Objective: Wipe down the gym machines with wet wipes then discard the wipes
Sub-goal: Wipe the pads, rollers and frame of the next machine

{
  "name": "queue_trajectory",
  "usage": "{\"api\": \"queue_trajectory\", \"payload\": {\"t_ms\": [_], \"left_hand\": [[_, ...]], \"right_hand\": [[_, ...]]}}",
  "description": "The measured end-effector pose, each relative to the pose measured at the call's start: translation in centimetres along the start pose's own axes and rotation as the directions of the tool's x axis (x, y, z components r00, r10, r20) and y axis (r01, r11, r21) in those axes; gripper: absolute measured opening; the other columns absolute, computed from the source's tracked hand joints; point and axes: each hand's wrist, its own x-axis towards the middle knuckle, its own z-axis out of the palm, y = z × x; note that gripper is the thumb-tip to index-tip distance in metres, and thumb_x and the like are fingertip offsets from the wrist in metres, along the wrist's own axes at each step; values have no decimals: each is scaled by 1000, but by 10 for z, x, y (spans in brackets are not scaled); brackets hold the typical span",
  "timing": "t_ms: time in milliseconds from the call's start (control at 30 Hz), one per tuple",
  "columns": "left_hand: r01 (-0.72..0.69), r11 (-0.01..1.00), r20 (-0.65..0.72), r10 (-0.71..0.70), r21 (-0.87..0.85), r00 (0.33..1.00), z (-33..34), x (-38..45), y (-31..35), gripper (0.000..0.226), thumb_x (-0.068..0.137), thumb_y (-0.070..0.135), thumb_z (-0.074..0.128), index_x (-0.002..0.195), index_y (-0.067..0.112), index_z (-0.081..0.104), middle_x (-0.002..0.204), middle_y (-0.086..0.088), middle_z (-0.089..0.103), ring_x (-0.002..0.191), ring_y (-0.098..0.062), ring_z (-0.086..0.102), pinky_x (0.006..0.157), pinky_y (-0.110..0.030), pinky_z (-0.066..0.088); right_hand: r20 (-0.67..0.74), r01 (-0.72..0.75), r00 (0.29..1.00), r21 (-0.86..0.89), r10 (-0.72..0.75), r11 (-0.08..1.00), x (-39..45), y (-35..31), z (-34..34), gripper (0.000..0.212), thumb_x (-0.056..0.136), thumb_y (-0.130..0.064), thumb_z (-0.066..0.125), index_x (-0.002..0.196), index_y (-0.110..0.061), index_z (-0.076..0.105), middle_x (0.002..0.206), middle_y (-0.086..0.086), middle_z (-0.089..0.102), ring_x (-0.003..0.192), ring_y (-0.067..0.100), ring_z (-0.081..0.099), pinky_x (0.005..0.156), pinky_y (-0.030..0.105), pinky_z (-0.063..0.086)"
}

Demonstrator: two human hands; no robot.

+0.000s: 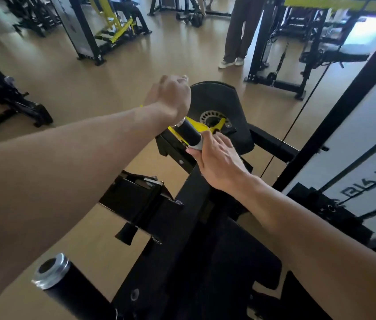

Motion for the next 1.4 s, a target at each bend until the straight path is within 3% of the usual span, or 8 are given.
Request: {"api": "queue_trajectory", "payload": {"t_ms": [100, 300, 533, 800, 1000, 1133, 1267, 1400], "left_hand": [[-25, 999, -114, 21, -36, 993, 4, 6, -3, 56, 88, 49, 29, 94, 17, 74, 101, -9, 72, 98, -32, 65, 92, -44, 51], [-53, 998, -130, 50, -21, 990, 7, 6, -8, 49, 100, 39, 30, 100, 17, 74, 110, -8, 70, 104, -27, 63, 96, -43, 48], [-11, 999, -126, 7, -30, 992, 8, 9, -11, 48, 102, 37, 31, 97, 17, 74, 109, -7, 68, 103, -28, 61, 95, -41, 48], [36, 995, -124, -47, -91, 991, 3, -1, -8, 60, 90, 40, 23, 105, 11, 74, 116, -12, 68, 109, -30, 62, 100, -44, 48], [57, 992, -134, -71, -109, 988, 7, 3, -7, 50, 100, 31, 30, 102, 7, 74, 120, -14, 64, 112, -31, 60, 101, -41, 46], [73, 986, -129, -93, -147, 987, 6, 0, -6, 51, 100, 33, 30, 100, 6, 74, 119, -15, 64, 110, -32, 61, 99, -43, 48], [74, 982, -136, -98, -171, 986, 3, -4, -4, 55, 91, 40, 29, 99, 10, 75, 110, -13, 70, 104, -34, 65, 95, -43, 51], [82, 988, -123, -98, -129, 988, 2, -3, -5, 50, 98, 36, 31, 103, 12, 74, 111, -10, 71, 106, -31, 64, 96, -41, 50]], "right_hand": [[27, 35, 999, 1, -35, 999, 11, -6, -9, 39, 106, -50, 40, 115, -13, 48, 105, 3, 68, 105, 24, 62, 116, 41, 30], [-92, 118, 990, 153, -105, 981, 30, -37, -23, 37, 106, -46, 41, 113, -10, 47, 101, 1, 61, 98, 21, 57, 95, 28, 34], [207, 38, 978, -24, -32, 999, 0, 8, -20, 34, 107, -44, 42, 118, -12, 44, 105, 2, 64, 113, 23, 59, 120, 40, 26], [-58, 42, 998, 197, -31, 980, 19, -40, -21, 26, 105, -29, 52, 121, -9, 48, 109, 6, 64, 106, 26, 58, 94, 30, 38], [54, -17, 999, 316, 0, 948, -28, -23, -13, 70, 107, -48, 38, 162, -12, 12, 165, 7, 27, 150, 19, 26, 122, 34, 24], [-159, 1, 984, 425, 74, 905, -17, -12, -16, 51, 103, -33, 56, 151, -17, 46, 139, -1, 57, 125, 15, 52, 103, 39, 48], [-14, -26, 999, 279, 31, 960, 5, -15, -12, 50, 101, -42, 58, 143, -15, 49, 126, 1, 60, 117, 18, 51, 92, 30, 40], [-115, 67, 992, 207, -44, 976, 17, -30, -15, 41, 105, -43, 47, 127, -9, 50, 114, 5, 64, 104, 21, 58, 86, 26, 36]]}}
